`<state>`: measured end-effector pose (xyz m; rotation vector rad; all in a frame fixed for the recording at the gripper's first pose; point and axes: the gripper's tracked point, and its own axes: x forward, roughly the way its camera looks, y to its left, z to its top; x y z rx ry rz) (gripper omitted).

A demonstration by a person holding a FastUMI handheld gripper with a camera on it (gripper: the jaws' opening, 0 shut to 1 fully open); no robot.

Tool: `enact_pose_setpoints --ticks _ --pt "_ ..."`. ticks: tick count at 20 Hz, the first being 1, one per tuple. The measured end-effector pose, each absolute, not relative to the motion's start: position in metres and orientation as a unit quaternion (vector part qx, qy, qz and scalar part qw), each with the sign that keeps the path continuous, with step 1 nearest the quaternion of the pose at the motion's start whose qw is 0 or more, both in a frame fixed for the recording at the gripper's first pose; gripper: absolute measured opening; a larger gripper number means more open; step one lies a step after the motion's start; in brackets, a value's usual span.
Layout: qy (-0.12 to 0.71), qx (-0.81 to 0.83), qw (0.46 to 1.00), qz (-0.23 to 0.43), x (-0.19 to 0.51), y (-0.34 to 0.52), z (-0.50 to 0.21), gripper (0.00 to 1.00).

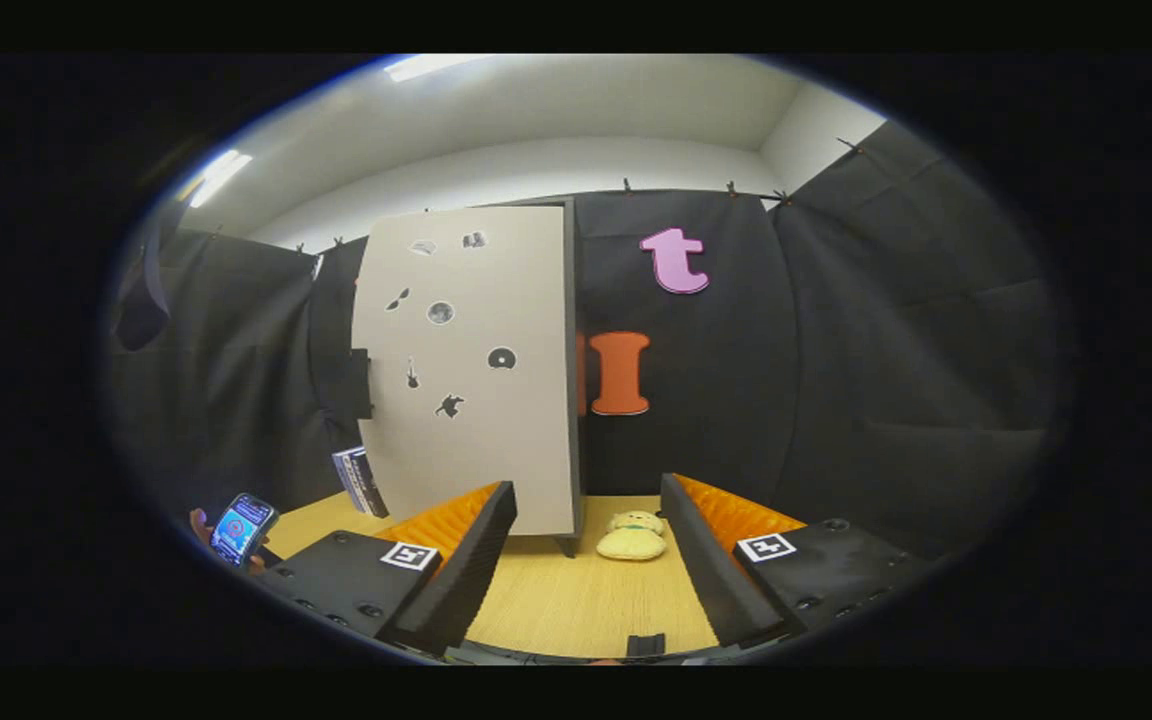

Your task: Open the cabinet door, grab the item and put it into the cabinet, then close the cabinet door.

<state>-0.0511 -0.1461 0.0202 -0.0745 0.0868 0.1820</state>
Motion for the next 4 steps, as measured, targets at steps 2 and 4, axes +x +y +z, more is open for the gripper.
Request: enact_pose_setpoints --ticks 2,4 --pt "0.042 -0.035 0.994 0.09 -0.0546 -0.1471 0.0204 0.93" --pt "0.038 -0.036 0.995 0.089 -0.0555 -0.1456 0.0202 0.93"
